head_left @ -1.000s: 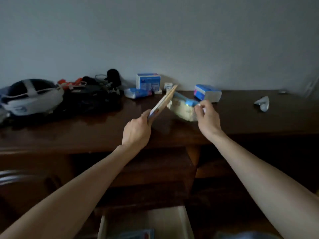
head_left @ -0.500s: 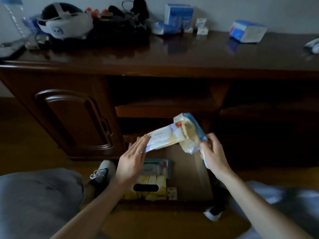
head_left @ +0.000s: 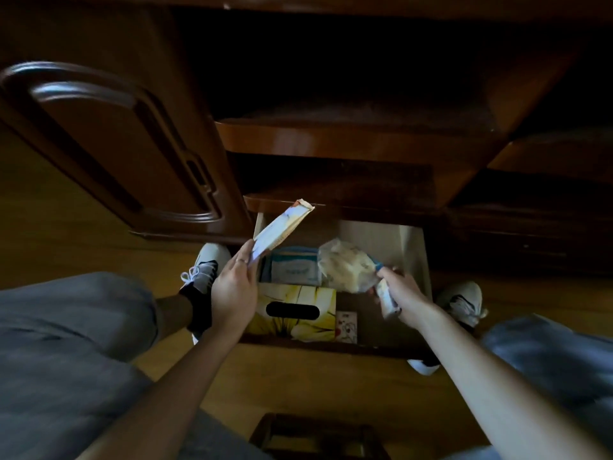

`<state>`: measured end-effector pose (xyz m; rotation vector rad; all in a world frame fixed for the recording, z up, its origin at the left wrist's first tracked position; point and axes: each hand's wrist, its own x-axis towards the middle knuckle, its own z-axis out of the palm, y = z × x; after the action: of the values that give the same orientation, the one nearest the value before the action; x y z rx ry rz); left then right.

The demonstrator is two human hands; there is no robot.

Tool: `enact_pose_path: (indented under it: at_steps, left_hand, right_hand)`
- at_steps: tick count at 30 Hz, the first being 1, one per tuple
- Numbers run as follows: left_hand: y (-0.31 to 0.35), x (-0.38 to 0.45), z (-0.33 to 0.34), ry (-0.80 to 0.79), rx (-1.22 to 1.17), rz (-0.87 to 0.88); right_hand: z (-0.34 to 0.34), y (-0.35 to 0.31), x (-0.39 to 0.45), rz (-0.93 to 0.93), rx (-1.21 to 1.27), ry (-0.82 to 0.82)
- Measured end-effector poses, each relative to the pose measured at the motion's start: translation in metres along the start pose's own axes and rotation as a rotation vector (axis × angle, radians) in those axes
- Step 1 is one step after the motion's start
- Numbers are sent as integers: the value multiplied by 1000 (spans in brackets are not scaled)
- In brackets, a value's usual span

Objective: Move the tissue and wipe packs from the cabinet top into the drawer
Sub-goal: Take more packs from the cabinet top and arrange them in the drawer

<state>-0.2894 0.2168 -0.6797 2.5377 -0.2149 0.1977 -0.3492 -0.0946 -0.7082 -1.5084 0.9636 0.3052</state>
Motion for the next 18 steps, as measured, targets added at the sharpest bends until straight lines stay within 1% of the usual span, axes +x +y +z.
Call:
enact_pose_path:
  at_steps: [3,6,7,9,10,12,14,16,18]
  left_hand:
    - [2,-1,8,-41,-24,-23]
    - [6,-3,14,-81,5,-3]
    - [8,-4,15,-88,14,29]
    - [9,-8,17,-94,42,108]
    - [9,-9,18,-108,54,134]
    - [9,-11,20,-135,72,171]
    - [8,-12,22,-148,86,179]
    - [9,-11,26,-155,77,126]
    - [9,-11,28,-149,57,61]
  right_hand:
    - [-6,8,14,109,140,98]
    - [-8,0,29,161,235,198]
    - [-8,-2,33,163,212,243]
    - [-8,0,34,158,62,326]
    - [-6,3,31,148,11,342]
    - [0,6,24,163,33,301]
    - [4,2,14,214,143,155]
    - [2,-1,7,227,226,11]
    - [-4,3,3,215,172,-67]
